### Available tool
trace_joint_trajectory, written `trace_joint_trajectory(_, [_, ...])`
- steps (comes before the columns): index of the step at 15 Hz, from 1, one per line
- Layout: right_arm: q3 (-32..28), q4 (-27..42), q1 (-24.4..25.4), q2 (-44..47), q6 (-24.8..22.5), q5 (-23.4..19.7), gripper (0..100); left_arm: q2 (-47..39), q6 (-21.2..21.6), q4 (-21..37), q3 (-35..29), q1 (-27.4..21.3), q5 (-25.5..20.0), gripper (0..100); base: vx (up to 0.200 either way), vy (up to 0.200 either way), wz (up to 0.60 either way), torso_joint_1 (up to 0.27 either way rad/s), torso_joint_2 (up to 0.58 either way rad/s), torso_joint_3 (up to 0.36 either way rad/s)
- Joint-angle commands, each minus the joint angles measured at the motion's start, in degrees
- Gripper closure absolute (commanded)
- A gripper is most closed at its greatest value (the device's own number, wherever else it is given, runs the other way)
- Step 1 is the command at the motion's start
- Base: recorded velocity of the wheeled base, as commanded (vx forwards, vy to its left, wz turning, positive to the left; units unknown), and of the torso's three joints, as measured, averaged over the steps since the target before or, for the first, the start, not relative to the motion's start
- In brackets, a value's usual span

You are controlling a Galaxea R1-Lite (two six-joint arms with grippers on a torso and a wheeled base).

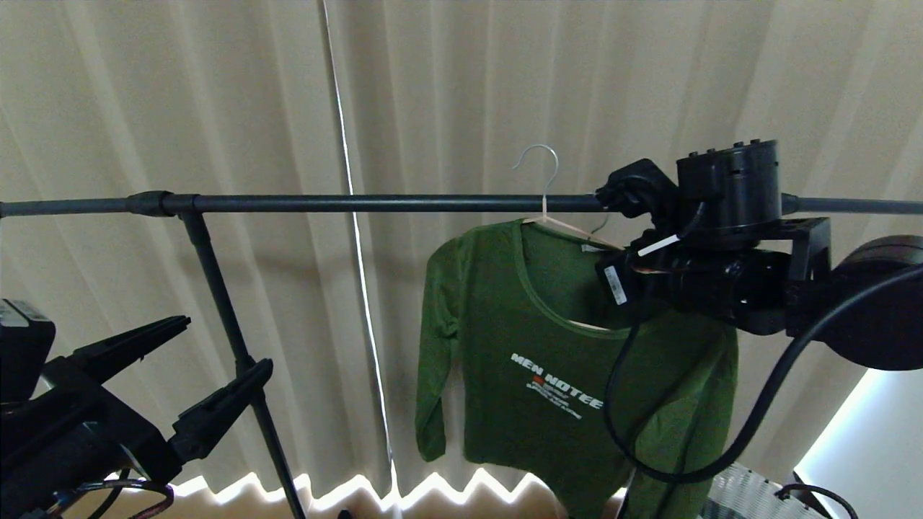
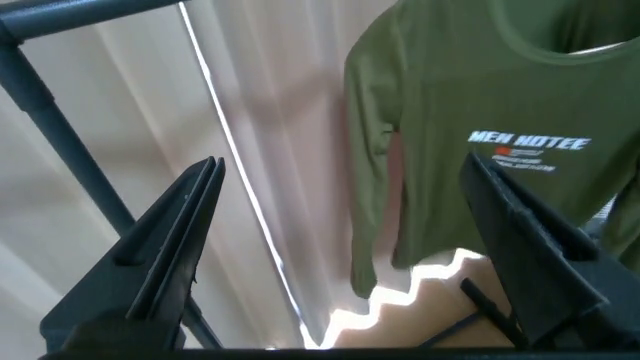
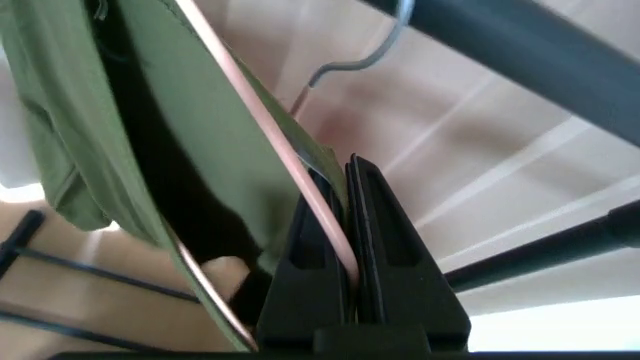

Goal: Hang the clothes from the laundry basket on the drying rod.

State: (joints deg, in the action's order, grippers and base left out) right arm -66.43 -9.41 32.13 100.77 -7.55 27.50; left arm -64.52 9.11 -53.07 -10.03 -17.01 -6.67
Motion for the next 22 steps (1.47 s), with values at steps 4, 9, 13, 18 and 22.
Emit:
trace_joint_trajectory(4, [-1.95,0.09,0.03,6.2,-0.01,1.85,100,0.8,0.03,-0.02,0.01,-0.04,-0.01,0,0.0,0.0,0.0,0.0,0.0,0.0])
trace_joint_trajectory(9, [-1.07,0.09,1.53,5.93,-0.01,1.85,100,0.72,0.03,0.07,0.19,-0.04,-0.01,0,0.0,0.0,0.0,0.0,0.0,0.0])
trace_joint_trajectory(13, [-0.99,0.09,4.34,5.93,-0.1,1.85,100,0.8,0.47,0.07,0.45,-0.04,-0.1,0,0.0,0.0,0.0,0.0,0.0,0.0])
trace_joint_trajectory(18, [-0.99,0.18,5.31,5.76,-0.36,1.85,0,0.72,0.74,0.07,0.72,-0.04,-0.01,0,0.0,0.0,0.0,0.0,0.0,0.0])
trace_joint_trajectory(22, [0.07,-0.7,5.39,4.44,0.6,1.33,0,0.72,0.83,0.07,0.72,0.04,-0.01,0,0.0,0.0,0.0,0.0,0.0,0.0])
